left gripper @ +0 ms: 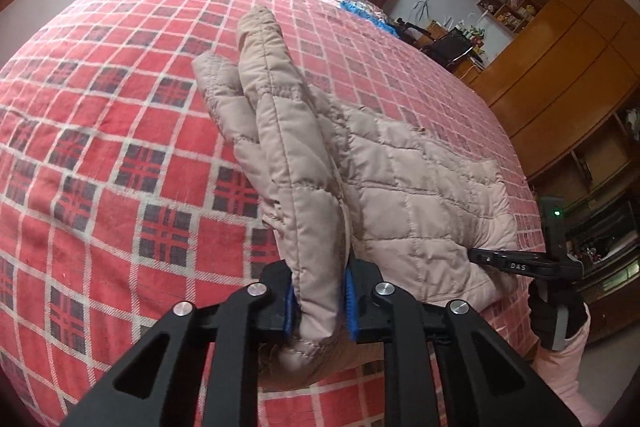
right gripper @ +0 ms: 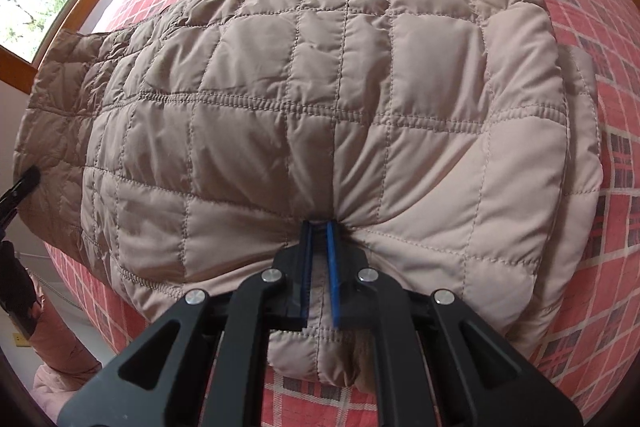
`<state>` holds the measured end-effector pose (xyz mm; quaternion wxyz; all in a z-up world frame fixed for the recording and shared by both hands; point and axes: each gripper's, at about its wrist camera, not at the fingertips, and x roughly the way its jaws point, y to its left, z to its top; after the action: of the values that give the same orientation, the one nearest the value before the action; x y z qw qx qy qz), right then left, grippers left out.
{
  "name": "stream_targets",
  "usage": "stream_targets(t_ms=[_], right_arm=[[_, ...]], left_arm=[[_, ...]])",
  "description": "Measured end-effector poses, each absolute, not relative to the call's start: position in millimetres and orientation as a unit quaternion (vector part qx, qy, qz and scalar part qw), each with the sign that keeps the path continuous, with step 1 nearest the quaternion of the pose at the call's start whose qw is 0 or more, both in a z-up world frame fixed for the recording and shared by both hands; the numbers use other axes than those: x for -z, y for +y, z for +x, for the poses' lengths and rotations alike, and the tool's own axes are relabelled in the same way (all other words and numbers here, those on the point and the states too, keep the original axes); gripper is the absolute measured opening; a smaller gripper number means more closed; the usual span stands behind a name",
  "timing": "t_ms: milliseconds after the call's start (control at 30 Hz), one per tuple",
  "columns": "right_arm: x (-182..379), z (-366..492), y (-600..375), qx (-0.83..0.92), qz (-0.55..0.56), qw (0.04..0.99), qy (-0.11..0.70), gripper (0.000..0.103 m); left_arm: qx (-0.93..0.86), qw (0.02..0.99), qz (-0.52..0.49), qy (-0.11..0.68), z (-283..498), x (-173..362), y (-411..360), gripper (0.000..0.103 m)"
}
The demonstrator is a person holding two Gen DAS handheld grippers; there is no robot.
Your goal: Fold large clothes
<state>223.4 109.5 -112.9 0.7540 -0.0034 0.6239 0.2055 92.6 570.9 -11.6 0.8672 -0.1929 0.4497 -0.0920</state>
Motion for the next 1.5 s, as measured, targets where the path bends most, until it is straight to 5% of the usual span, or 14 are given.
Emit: stream_targets(t_ms=[300, 1100, 1200, 1500], right_arm=[[108.2, 217.6, 99.4, -0.205, 0.005, 0.756, 0.622, 0.005], [110.1, 222.4, 100.5, -0.209, 0.012, 0.755, 0.621, 0.005], [110.6, 224.3, 100.3, -0.211, 0.015, 0.754, 0.622, 0.005], [113.7, 234.1, 92.8, -0.219, 0.020, 0.748, 0.627, 0.005]], left_arm=[[0.137, 0.874, -0.133, 0.446, 115.5, -11.8, 497.9, 0.018], [0.131, 0.872, -0.012, 0.472, 144.7, 63.2, 399.5, 0.022], [0.188, 0.862, -0.049, 0.469, 145.4, 53.5, 407.5, 0.051], [0.260, 0.844, -0.211, 0.420, 130.4, 10.6, 494.2, 0.054]])
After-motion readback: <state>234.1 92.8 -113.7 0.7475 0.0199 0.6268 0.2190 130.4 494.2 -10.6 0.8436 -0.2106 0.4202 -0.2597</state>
